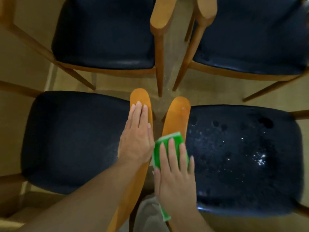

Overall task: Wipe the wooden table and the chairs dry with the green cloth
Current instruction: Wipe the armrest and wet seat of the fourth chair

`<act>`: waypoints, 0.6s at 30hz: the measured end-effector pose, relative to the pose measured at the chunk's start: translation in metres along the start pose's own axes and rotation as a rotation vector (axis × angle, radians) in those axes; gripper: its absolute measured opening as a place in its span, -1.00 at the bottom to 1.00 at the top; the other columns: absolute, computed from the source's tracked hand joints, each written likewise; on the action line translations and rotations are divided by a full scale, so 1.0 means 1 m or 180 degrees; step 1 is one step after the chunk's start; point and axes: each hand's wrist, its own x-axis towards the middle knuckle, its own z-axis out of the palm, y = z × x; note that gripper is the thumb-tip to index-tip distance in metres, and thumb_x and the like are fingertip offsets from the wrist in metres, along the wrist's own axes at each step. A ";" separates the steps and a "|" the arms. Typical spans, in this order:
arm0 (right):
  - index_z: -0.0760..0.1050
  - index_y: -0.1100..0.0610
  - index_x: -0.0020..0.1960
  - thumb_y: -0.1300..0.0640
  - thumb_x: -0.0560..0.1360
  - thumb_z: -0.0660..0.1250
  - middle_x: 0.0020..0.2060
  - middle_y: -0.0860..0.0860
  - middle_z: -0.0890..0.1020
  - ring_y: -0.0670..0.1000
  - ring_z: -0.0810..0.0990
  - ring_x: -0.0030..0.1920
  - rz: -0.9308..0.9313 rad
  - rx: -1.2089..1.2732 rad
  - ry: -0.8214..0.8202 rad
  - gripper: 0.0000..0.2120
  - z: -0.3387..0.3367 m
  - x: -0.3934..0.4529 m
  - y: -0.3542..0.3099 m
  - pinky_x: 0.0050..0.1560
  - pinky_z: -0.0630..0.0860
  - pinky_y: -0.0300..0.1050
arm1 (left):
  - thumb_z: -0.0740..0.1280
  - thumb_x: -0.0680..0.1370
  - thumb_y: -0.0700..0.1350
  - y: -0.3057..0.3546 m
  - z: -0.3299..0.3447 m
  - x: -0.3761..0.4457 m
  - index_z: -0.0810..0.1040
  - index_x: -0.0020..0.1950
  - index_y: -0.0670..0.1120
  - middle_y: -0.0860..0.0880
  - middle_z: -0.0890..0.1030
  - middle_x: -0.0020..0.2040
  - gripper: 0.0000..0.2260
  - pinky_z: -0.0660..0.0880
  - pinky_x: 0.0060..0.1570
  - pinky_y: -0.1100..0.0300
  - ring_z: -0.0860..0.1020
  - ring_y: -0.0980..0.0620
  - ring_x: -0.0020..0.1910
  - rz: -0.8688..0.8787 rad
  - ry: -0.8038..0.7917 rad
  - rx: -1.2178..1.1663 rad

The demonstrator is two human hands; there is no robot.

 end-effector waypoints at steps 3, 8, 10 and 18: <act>0.05 0.05 0.54 -0.10 0.63 -0.16 0.52 0.07 0.19 0.13 0.00 0.54 -0.0036 0.0031 -0.0061 -0.49 0.007 -0.023 0.003 0.33 0.19 0.33 | 0.03 0.65 -0.09 0.001 -0.001 -0.001 0.18 0.51 -0.18 -0.12 0.17 0.52 -0.57 0.31 0.37 0.01 0.07 -0.04 0.52 -0.0041 0.0020 0.0038; -0.04 0.07 0.56 -0.09 0.62 -0.11 0.55 0.08 0.04 0.18 -0.04 0.54 0.0416 0.0296 0.0151 -0.45 -0.020 0.063 -0.002 0.40 0.18 0.34 | 0.08 0.64 -0.15 -0.001 0.001 -0.001 0.19 0.50 -0.22 -0.15 0.18 0.52 -0.58 0.30 0.37 0.00 0.09 -0.07 0.51 -0.0038 0.0008 0.0019; -0.04 0.11 0.56 -0.06 0.62 -0.06 0.56 0.11 0.06 0.21 -0.04 0.54 0.0704 0.0366 0.0354 -0.43 -0.037 0.120 0.001 0.40 0.19 0.29 | 0.11 0.64 -0.15 -0.001 0.001 -0.002 0.20 0.50 -0.22 -0.16 0.19 0.52 -0.58 0.29 0.37 0.02 0.10 -0.07 0.51 -0.0045 0.0029 0.0050; 0.09 0.07 0.55 -0.06 0.61 -0.07 0.55 0.11 0.09 0.18 -0.01 0.54 0.0517 -0.0041 0.0356 -0.46 -0.035 0.109 -0.004 0.39 0.19 0.28 | 0.05 0.65 -0.10 0.000 -0.001 0.000 0.14 0.52 -0.18 -0.11 0.10 0.54 -0.56 0.24 0.41 0.05 0.01 -0.01 0.52 -0.0033 -0.0091 -0.0008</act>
